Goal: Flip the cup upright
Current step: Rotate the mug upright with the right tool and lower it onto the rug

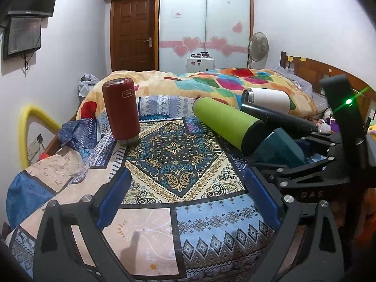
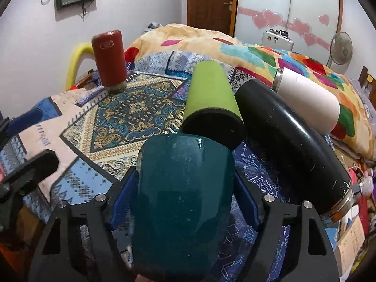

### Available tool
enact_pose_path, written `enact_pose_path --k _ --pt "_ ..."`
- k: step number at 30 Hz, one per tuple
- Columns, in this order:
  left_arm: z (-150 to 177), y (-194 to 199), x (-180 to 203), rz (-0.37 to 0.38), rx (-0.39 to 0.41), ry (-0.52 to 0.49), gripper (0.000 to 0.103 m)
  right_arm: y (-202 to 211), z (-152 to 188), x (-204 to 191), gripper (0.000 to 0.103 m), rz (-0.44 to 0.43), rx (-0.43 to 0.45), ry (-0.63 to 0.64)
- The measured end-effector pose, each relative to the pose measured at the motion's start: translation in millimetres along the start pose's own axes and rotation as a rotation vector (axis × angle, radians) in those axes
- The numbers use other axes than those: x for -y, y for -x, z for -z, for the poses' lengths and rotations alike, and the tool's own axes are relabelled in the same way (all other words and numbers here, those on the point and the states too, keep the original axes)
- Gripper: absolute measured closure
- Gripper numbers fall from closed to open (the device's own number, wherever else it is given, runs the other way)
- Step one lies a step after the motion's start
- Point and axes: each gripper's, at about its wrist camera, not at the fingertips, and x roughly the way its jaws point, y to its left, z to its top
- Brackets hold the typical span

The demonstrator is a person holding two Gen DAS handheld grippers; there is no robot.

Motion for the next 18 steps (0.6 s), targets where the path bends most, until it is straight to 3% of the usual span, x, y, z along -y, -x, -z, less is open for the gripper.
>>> enact_pose_path --k 9,18 --pt "-9 12 4 -0.014 0.038 -0.002 0.005 38 -6 7 0.030 -0.036 0.132 -0.031" --pt "-19 18 10 -0.011 0.071 -0.007 0.005 36 -8 11 0.030 -0.071 0.156 -0.046"
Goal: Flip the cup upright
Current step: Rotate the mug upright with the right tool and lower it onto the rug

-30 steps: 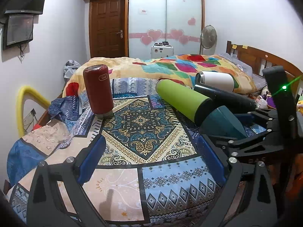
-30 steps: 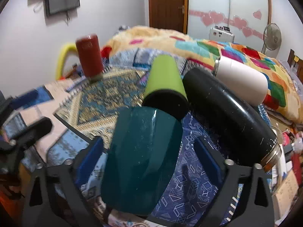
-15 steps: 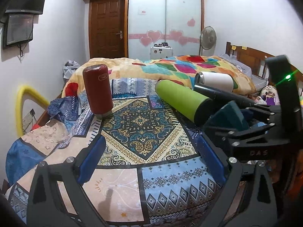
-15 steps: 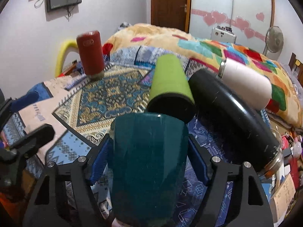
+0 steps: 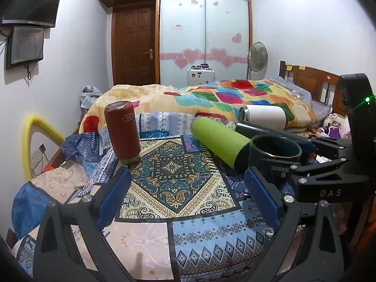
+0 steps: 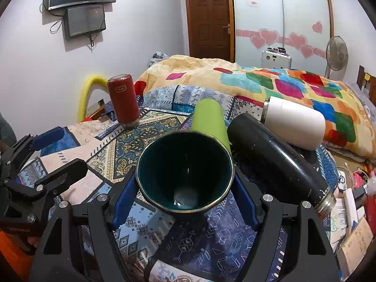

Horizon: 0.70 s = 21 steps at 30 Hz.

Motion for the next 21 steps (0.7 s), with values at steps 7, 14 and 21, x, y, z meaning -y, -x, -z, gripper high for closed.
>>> enact_pose_path --k 7,14,21 --pt "0 -1 4 0.011 -0.002 -0.004 0.005 2 8 -3 0.030 -0.011 -0.009 0.018" --pt "3 -4 5 0.015 -0.022 0.001 0.005 6 12 -4 0.030 -0.002 0.007 0.017" --pt "4 0 4 0.004 -0.030 0.008 0.005 8 16 -4 0.029 -0.004 0.026 0.011"
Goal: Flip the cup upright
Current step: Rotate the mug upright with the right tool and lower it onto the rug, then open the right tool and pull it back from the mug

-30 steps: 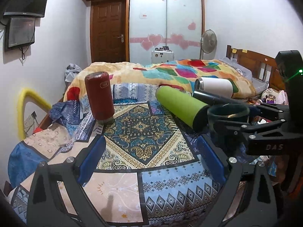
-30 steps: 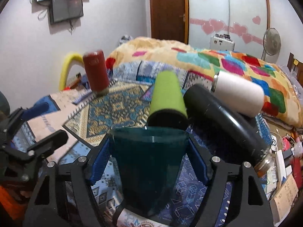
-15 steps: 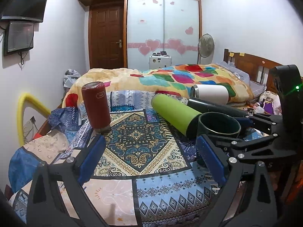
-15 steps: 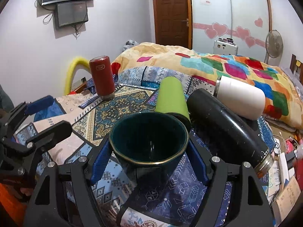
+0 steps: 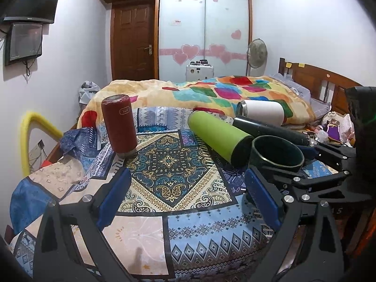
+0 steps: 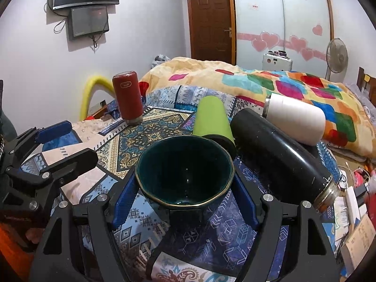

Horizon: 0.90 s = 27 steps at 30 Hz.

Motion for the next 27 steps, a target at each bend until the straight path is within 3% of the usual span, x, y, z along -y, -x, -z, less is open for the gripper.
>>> enact_pose_path --k 6,10,20,27 --pt "-2 12 2 -0.001 0.010 0.008 0.005 2 2 1 0.029 -0.025 -0.018 -0.025" --pt "-7 26 9 0.003 0.032 0.005 0.005 25 2 2 0.028 -0.015 0.023 -0.023" --pt "-36 105 40 -0.028 0.217 0.000 0.005 131 -14 13 0.025 0.059 0.286 -0.055" --pt "-47 158 62 -0.049 0.332 -0.001 0.004 182 -12 5 0.022 0.077 0.416 -0.059"
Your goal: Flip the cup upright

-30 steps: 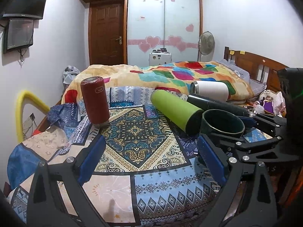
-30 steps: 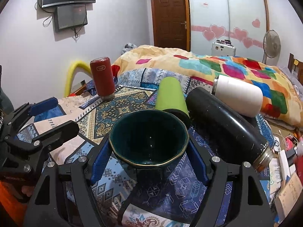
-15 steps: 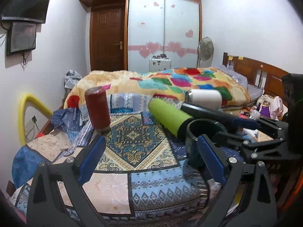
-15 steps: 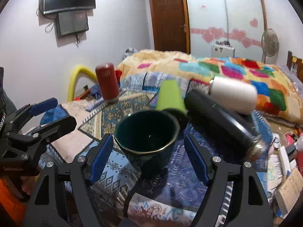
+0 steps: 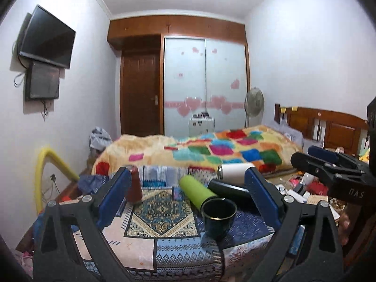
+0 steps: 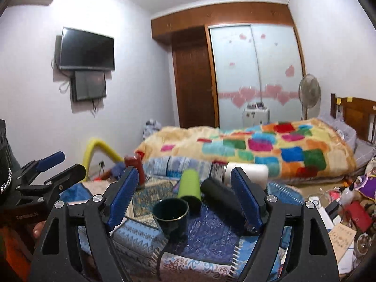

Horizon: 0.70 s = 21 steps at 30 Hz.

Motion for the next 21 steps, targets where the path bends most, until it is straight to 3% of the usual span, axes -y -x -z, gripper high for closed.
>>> enact_pose_path --k 10,14,21 --pt "-3 30 12 -0.038 0.042 0.023 0.000 22 1 -4 0.017 0.011 0.049 -0.001" --pt "0 35 13 -0.052 0.042 0.025 0.000 31 6 -6 0.000 0.027 0.070 0.003" --pt "3 40 15 -0.069 0.048 0.018 0.000 35 9 -10 0.000 0.030 0.073 0.007"
